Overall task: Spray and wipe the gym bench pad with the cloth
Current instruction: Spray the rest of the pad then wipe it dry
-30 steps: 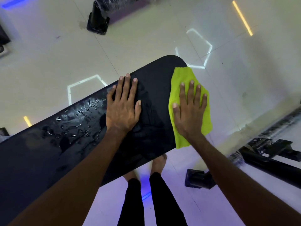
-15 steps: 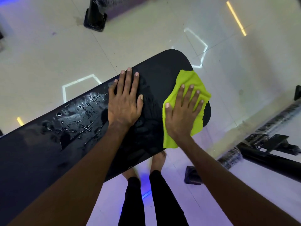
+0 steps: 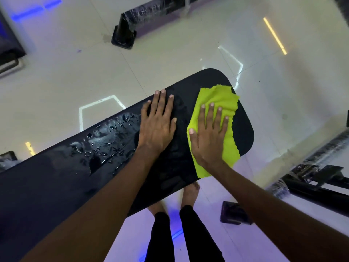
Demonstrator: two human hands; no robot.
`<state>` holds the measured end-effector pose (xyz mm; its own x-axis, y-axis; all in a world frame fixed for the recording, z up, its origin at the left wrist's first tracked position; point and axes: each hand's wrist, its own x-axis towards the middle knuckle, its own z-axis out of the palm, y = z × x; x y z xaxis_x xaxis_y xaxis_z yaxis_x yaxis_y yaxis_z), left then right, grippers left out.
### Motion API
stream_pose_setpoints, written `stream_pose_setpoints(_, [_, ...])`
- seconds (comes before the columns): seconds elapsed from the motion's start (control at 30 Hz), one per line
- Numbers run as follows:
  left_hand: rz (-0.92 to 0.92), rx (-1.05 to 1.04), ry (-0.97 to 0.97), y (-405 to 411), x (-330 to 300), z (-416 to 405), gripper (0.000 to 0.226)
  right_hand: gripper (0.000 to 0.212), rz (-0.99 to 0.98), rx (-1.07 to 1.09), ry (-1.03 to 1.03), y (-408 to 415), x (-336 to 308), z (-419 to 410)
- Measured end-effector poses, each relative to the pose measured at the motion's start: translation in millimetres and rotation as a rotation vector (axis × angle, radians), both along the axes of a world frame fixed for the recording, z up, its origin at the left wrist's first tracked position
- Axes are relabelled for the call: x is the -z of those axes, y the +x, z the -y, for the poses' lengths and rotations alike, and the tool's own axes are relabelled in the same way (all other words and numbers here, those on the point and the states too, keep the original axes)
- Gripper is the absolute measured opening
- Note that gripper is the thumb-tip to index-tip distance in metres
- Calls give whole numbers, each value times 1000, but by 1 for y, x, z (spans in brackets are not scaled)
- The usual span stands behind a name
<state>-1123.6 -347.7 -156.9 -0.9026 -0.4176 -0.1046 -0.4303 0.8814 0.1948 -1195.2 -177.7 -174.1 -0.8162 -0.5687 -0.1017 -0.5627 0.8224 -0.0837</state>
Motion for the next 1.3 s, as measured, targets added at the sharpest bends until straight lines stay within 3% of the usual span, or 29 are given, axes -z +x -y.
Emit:
stream_pose_setpoints(0.07, [-41, -73, -6, 22, -4, 6, 66, 72, 8, -80, -42, -13, 0, -15])
stream_pose_setpoints(0.17, [-17, -216, -36, 72, -4, 14, 67, 72, -4, 71, -65, -1, -1, -26])
stream_pose_setpoints(0.27, [69, -200, -56, 103, 6, 17, 71, 74, -30, 128, -7, 35, 1, -5])
stream_pose_setpoints(0.5, [9, -211, -93, 105, 22, 16, 73, 76, -14, -392, -7, -24, 6, 56])
stream_pose_setpoints(0.63, [-2, -221, -80, 104, 18, 16, 73, 75, 13, -220, -59, -23, 1, 34])
stream_pose_setpoints(0.73, [-7, -232, -80, 104, 18, 14, 74, 77, -8, -123, 19, 13, -2, 25])
stream_pose_setpoints(0.83, [-12, -233, -78, 104, 19, 15, 74, 79, -9, -183, 51, 26, 0, 47])
stream_pose_setpoints(1.0, [-36, -234, -88, 105, 25, 15, 73, 75, -2, -486, 22, -13, 4, 80])
stream_pose_setpoints(1.2, [-22, -227, -82, 105, 23, 14, 74, 74, 15, -240, 0, 0, -4, 36])
stream_pose_setpoints(1.3, [-16, -231, -80, 105, 23, 15, 74, 75, 15, -228, 6, -3, -9, 36])
